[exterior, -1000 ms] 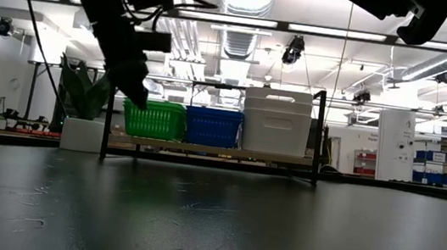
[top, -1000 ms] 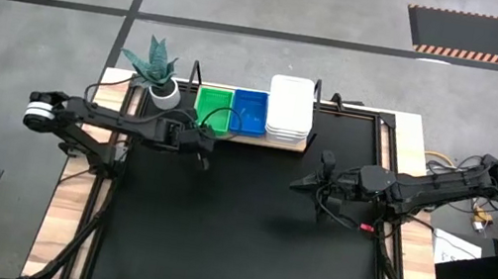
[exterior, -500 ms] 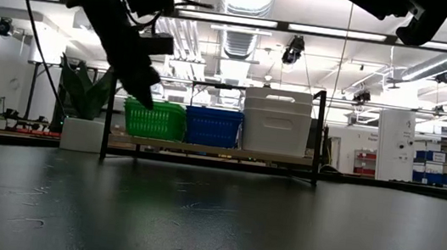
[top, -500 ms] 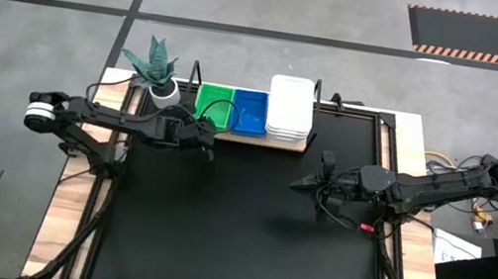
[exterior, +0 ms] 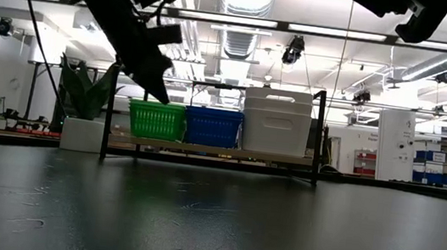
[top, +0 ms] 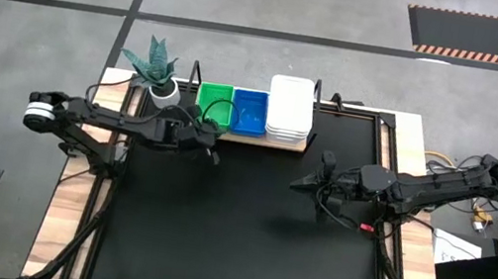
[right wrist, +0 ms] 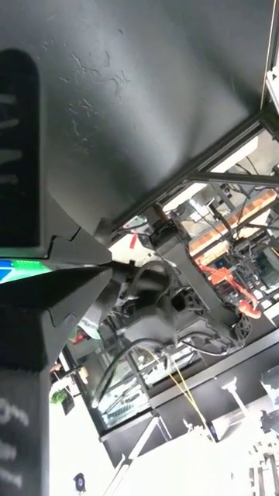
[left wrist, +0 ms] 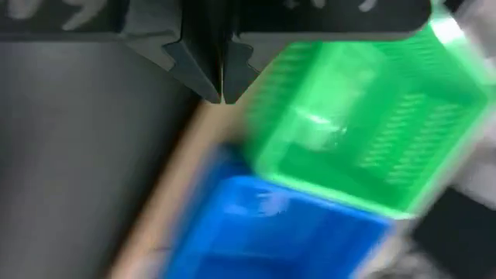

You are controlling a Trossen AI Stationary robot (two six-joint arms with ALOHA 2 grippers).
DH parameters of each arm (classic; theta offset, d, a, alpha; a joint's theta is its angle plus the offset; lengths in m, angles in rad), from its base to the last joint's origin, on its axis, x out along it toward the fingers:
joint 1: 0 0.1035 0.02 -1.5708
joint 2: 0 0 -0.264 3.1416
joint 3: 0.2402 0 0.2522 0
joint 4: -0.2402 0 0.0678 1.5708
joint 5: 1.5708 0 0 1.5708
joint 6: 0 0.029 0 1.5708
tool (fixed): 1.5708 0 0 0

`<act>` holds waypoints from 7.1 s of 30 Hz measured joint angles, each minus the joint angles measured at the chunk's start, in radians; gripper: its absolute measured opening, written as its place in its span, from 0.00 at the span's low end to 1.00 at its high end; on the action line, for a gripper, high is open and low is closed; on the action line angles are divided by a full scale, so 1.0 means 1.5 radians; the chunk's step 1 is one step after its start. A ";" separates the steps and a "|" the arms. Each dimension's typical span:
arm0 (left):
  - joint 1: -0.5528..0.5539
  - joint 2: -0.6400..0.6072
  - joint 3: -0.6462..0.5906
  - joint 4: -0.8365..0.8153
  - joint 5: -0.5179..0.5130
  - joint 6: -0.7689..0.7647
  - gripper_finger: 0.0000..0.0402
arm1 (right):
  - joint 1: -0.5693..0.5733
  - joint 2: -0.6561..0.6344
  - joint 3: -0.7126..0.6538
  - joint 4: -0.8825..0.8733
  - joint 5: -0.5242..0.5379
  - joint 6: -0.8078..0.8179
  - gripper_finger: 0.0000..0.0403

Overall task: Stack baskets on shelf by color
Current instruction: Stack the green bin on top of the stacked green bins on the shelf, then return to Home Position

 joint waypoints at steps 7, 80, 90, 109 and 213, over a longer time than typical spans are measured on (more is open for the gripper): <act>-0.144 -0.020 -0.002 -0.004 0.125 0.008 0.00 | -0.062 0.010 0.000 -0.018 -0.107 0.048 0.03; -0.139 0.082 -0.096 0.556 -0.050 -0.046 0.00 | -0.202 0.104 0.001 0.052 -0.239 0.146 0.03; -0.126 0.078 0.029 0.349 -0.063 -0.081 0.00 | -0.202 0.104 0.001 0.052 -0.239 0.146 0.03; 0.182 0.072 0.248 -0.234 0.188 0.008 0.00 | -0.202 0.104 0.001 0.038 -0.239 0.148 0.03; -0.217 -0.164 -0.135 0.285 0.352 0.077 0.00 | -0.241 0.105 -0.099 0.252 -0.332 0.218 0.02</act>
